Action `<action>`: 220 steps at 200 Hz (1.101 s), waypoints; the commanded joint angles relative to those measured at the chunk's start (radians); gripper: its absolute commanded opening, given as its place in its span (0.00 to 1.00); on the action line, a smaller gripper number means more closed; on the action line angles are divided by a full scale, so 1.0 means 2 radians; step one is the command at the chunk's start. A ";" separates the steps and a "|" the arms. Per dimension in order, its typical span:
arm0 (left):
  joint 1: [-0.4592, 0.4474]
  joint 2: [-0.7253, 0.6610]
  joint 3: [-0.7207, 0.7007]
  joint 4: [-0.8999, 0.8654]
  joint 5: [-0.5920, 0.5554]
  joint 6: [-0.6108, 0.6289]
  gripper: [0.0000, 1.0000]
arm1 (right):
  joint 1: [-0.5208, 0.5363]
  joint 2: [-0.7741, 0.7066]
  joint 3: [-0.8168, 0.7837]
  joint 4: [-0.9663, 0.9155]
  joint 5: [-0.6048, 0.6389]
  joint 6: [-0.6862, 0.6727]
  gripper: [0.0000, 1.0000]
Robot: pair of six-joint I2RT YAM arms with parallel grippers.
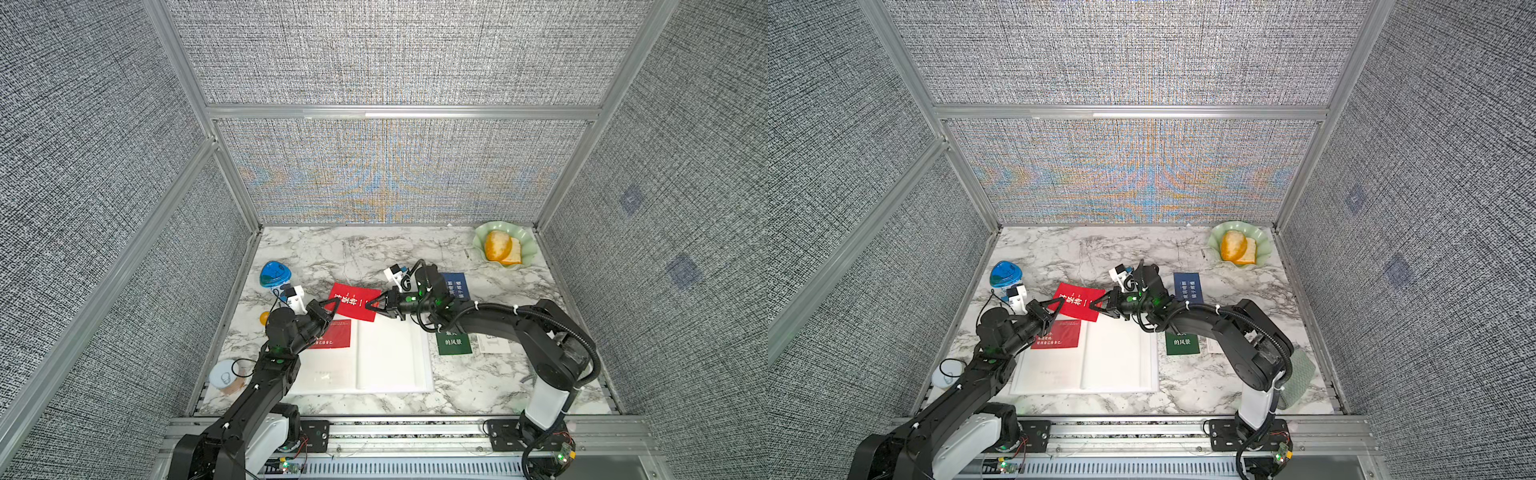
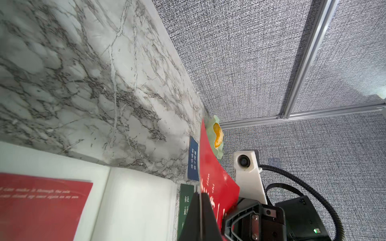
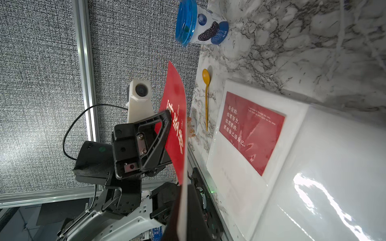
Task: Place the photos into the photo albums
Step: Pick up the photo at the center of the board.
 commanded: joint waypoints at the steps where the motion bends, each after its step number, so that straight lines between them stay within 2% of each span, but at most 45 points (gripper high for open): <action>1: 0.000 0.002 0.015 -0.046 -0.012 0.024 0.18 | -0.001 -0.002 0.006 0.011 0.005 0.004 0.00; 26: 0.001 0.004 0.049 -0.132 -0.034 0.067 0.32 | -0.009 -0.013 0.001 -0.004 0.007 -0.004 0.00; 57: 0.002 -0.001 0.079 -0.235 -0.098 0.112 0.32 | -0.027 -0.039 -0.015 -0.044 0.003 -0.024 0.00; 92: 0.003 -0.008 0.101 -0.340 -0.185 0.164 0.33 | -0.030 -0.068 0.007 -0.190 0.015 -0.098 0.00; 116: 0.003 -0.003 0.123 -0.405 -0.219 0.196 0.34 | -0.026 -0.077 0.025 -0.282 0.035 -0.126 0.00; 149: 0.003 0.019 0.128 -0.456 -0.253 0.209 0.34 | -0.003 -0.078 0.062 -0.374 0.067 -0.146 0.00; 185: 0.003 0.038 0.126 -0.476 -0.273 0.206 0.33 | 0.049 -0.075 0.117 -0.465 0.131 -0.162 0.00; 220: 0.003 0.049 0.123 -0.490 -0.295 0.203 0.33 | 0.071 -0.060 0.123 -0.486 0.142 -0.152 0.00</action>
